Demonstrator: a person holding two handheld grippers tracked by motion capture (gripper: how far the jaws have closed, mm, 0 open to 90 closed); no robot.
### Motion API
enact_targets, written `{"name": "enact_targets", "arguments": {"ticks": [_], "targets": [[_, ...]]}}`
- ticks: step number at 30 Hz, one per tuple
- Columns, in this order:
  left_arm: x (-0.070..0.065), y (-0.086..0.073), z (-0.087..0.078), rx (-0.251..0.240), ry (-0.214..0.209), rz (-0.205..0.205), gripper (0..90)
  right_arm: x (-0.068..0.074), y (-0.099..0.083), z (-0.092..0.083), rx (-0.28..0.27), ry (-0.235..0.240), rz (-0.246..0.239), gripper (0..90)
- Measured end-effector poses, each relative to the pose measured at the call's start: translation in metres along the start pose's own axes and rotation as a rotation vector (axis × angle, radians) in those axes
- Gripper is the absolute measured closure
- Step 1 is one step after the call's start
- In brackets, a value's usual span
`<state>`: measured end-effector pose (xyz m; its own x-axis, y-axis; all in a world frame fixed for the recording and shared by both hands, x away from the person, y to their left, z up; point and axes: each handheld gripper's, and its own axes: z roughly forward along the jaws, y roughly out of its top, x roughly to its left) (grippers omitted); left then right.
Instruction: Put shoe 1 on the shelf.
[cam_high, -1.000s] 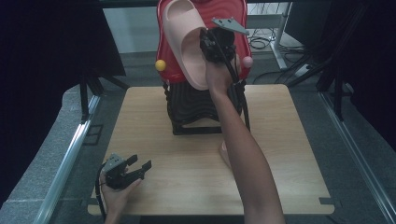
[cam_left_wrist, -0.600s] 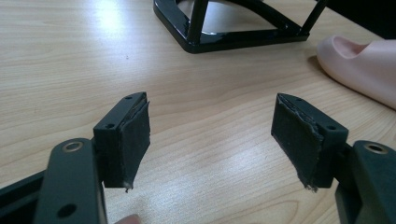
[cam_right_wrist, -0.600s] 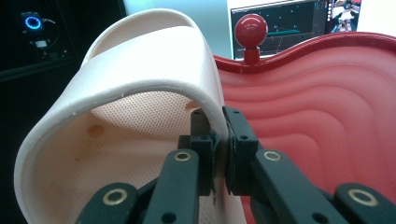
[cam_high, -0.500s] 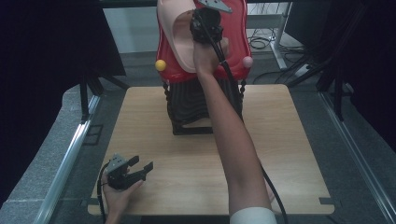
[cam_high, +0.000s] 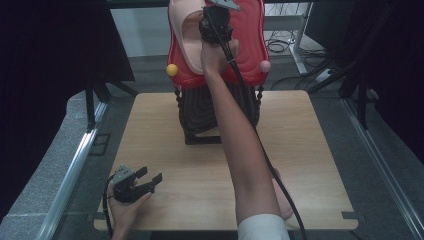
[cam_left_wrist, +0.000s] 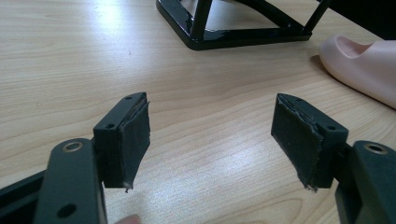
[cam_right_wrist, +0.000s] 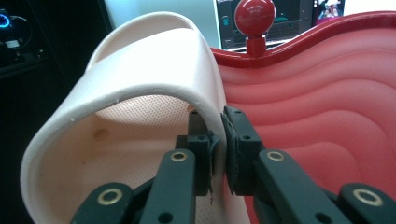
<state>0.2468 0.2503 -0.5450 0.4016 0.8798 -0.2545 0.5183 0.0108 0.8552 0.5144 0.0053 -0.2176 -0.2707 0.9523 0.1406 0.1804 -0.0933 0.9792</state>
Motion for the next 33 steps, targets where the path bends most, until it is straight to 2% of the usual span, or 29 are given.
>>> {"name": "enact_targets", "arguments": {"ticks": [4,6,7,11,19,22,27,28,30,33], "targets": [[-0.001,0.0,0.0,0.0,-0.002,0.0,28.1,0.0,-0.001,0.0,0.003,0.006,-0.003,76.8],[-0.001,0.0,0.0,0.0,-0.003,0.002,28.1,0.0,-0.001,-0.001,0.002,0.012,-0.008,72.0],[-0.001,0.0,0.0,-0.002,-0.017,-0.007,28.1,-0.001,-0.001,-0.003,-0.003,0.015,-0.025,65.9],[-0.002,0.001,0.0,0.0,-0.005,0.002,28.0,-0.004,-0.001,-0.009,-0.001,0.03,-0.039,60.8],[-0.002,0.0,0.001,0.009,0.011,0.007,27.9,-0.026,-0.006,-0.043,0.021,0.115,-0.067,56.6],[-0.004,0.0,0.002,0.01,0.013,0.009,28.0,-0.036,-0.014,-0.06,0.041,0.167,-0.074,56.0],[-0.008,0.0,0.004,0.015,0.015,0.017,27.9,-0.051,-0.032,-0.096,0.044,0.24,-0.094,55.9],[-0.008,0.0,0.004,0.015,0.015,0.017,27.9,-0.051,-0.032,-0.096,0.044,0.24,-0.094,55.9],[-0.009,-0.001,0.006,0.019,0.012,0.013,27.9,-0.056,-0.043,-0.114,0.046,0.272,-0.098,55.9],[-0.01,-0.001,0.007,0.022,0.011,0.015,28.0,-0.058,-0.052,-0.124,0.047,0.288,-0.106,55.9]]}}
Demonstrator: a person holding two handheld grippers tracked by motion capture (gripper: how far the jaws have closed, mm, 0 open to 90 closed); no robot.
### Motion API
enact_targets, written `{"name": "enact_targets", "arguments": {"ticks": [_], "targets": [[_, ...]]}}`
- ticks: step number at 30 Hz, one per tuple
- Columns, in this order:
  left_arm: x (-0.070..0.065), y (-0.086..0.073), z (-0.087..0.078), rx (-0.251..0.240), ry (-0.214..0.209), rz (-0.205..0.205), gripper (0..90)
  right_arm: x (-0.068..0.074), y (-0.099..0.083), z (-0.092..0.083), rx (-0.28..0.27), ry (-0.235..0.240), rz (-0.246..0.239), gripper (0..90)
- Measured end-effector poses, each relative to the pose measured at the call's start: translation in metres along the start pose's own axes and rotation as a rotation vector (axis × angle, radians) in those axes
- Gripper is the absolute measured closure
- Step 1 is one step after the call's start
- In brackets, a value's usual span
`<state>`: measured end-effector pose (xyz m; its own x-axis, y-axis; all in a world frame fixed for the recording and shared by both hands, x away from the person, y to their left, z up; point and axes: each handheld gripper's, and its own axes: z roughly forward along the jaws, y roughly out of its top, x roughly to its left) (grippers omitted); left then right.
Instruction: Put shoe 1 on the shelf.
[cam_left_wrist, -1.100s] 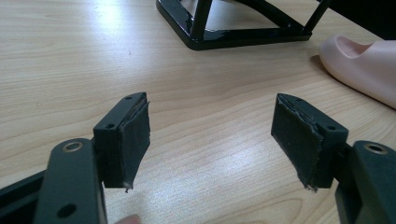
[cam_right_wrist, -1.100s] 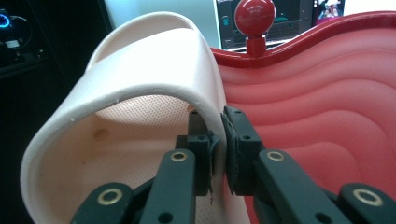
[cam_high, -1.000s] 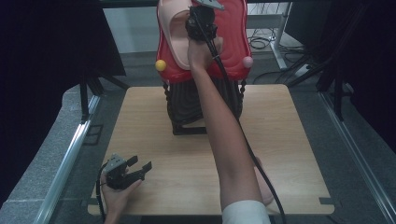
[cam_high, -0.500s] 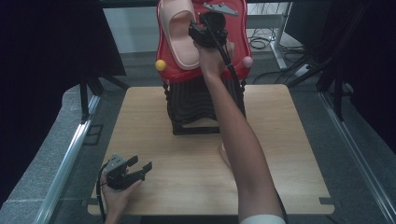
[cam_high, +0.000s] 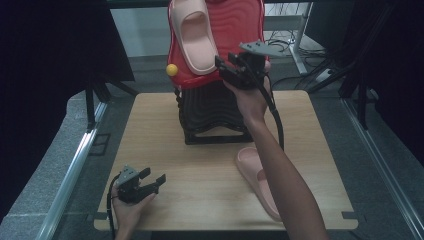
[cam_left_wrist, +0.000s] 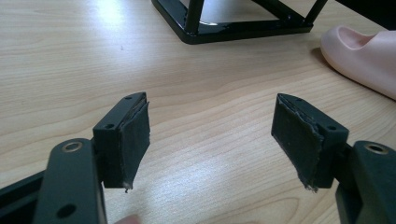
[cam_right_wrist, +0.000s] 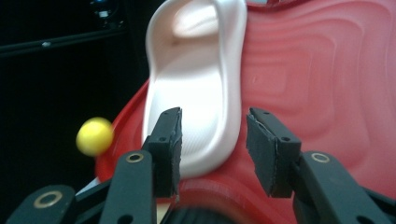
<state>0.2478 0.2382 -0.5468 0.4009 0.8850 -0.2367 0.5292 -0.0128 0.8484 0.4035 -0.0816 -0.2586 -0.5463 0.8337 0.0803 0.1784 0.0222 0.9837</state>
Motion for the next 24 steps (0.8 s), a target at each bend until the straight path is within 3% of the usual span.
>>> {"name": "enact_targets", "arguments": {"ticks": [1,8,11,18,19,24], "targets": [[-0.001,0.0,0.0,-0.001,-0.001,0.003,28.0,0.0,-0.012,-0.009,0.01,0.024,-0.001,55.9],[-0.001,0.0,0.001,-0.001,0.0,0.006,28.0,-0.006,-0.051,-0.033,0.05,0.081,-0.012,55.3],[-0.001,0.0,0.001,0.001,0.002,0.008,28.0,-0.011,-0.073,-0.047,0.065,0.109,-0.037,55.2],[-0.001,0.0,0.002,0.003,0.005,0.006,28.0,-0.019,-0.1,-0.067,0.097,0.138,-0.042,54.8],[-0.001,0.0,0.002,0.004,0.004,0.006,27.9,-0.024,-0.11,-0.075,0.109,0.153,-0.045,54.6],[0.001,0.0,0.001,0.001,0.008,-0.001,28.0,-0.034,-0.13,-0.086,0.141,0.168,-0.055,54.4]]}}
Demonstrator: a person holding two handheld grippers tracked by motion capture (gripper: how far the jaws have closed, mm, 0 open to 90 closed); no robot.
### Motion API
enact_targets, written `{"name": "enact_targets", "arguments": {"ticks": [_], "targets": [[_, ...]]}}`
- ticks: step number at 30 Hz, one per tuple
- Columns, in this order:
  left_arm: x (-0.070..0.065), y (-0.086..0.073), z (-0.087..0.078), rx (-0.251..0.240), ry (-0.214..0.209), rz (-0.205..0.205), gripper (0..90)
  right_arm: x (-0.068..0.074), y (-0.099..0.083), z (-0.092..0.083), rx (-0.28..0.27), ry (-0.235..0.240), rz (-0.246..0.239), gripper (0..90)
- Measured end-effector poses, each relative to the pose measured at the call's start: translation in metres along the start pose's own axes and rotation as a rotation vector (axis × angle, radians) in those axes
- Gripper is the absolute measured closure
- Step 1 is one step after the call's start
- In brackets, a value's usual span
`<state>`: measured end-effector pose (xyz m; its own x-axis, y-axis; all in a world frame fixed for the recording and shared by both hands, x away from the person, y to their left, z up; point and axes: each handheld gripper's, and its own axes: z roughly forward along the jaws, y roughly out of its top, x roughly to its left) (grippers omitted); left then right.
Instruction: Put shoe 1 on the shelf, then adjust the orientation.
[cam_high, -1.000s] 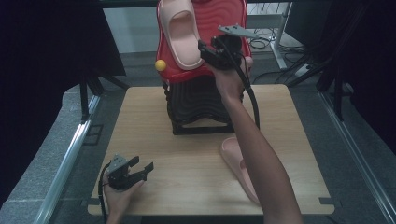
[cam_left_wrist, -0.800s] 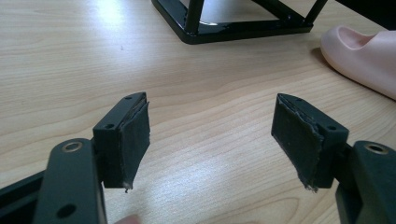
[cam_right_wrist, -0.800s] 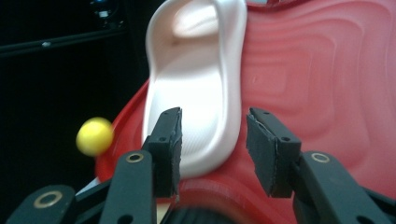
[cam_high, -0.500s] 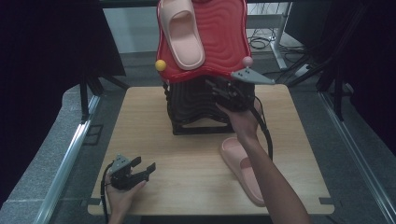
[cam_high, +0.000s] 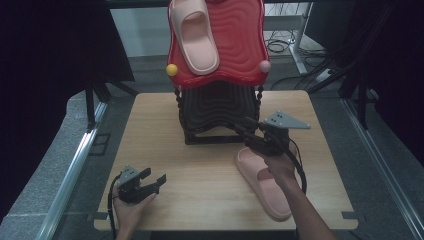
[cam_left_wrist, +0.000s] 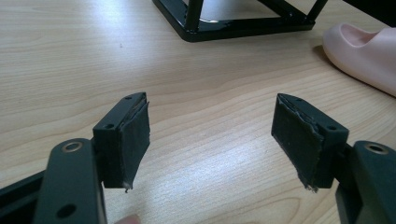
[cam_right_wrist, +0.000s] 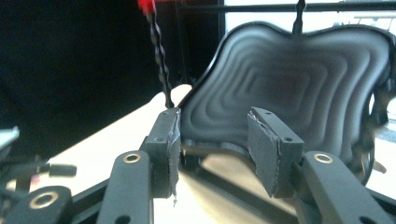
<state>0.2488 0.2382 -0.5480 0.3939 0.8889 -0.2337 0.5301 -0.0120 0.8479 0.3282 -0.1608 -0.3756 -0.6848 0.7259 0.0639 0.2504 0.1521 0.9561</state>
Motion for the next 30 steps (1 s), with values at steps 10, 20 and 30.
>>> {"name": "enact_targets", "arguments": {"ticks": [10,20,30], "targets": [[-0.001,0.0,0.002,0.004,0.005,-0.001,27.9,-0.023,-0.055,-0.027,0.061,0.001,0.022,54.4],[0.0,-0.001,0.003,0.01,0.01,0.002,27.9,-0.031,-0.076,-0.033,0.093,-0.013,0.018,54.3],[0.0,0.0,0.001,0.002,0.01,0.004,27.9,-0.047,-0.099,-0.051,0.163,-0.074,0.021,55.4]]}}
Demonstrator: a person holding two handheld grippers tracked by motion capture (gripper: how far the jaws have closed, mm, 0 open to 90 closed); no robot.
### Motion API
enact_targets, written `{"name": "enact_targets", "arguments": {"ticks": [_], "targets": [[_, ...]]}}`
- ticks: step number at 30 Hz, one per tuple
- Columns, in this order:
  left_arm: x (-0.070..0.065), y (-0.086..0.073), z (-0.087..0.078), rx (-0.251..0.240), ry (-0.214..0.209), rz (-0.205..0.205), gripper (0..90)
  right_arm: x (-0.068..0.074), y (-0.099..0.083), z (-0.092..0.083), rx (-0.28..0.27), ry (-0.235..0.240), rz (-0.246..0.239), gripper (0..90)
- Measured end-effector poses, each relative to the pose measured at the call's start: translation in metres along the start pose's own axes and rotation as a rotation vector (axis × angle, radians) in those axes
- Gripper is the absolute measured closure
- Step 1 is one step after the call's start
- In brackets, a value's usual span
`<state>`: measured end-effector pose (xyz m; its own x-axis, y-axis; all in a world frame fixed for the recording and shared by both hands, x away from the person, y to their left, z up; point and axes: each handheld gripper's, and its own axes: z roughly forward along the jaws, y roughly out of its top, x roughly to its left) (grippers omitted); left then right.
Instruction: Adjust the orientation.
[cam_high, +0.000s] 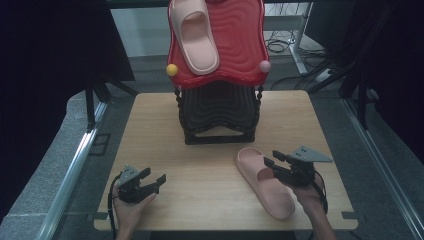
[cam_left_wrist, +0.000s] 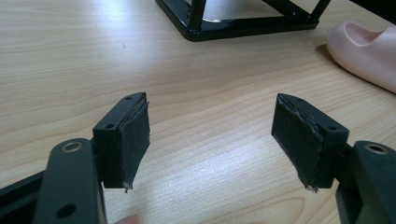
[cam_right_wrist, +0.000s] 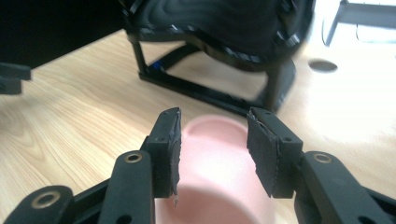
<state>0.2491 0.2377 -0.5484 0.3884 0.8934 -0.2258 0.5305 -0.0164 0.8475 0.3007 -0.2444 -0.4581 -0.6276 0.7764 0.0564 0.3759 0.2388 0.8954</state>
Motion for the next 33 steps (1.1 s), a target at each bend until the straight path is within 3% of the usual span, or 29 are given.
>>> {"name": "enact_targets", "arguments": {"ticks": [6,11,16,20,24,33], "targets": [[-0.002,0.001,0.005,0.011,-0.006,0.009,27.9,-0.011,-0.015,-0.008,0.038,-0.028,0.015,59.4],[-0.002,0.0,0.004,0.01,-0.006,0.009,27.9,-0.026,-0.034,-0.016,0.082,-0.093,0.037,67.7],[0.001,0.001,0.001,0.002,-0.004,0.006,27.9,-0.046,-0.062,-0.022,0.179,-0.169,0.067,84.5],[0.0,0.0,0.003,0.007,-0.004,0.007,27.9,-0.051,-0.077,-0.021,0.238,-0.149,0.068,89.8],[-0.001,0.0,0.004,0.013,-0.006,0.012,27.9,-0.046,-0.083,-0.017,0.284,-0.124,0.048,89.9],[-0.002,0.0,0.005,0.016,-0.009,0.015,27.9,-0.03,-0.088,-0.015,0.327,-0.056,0.0,89.9]]}}
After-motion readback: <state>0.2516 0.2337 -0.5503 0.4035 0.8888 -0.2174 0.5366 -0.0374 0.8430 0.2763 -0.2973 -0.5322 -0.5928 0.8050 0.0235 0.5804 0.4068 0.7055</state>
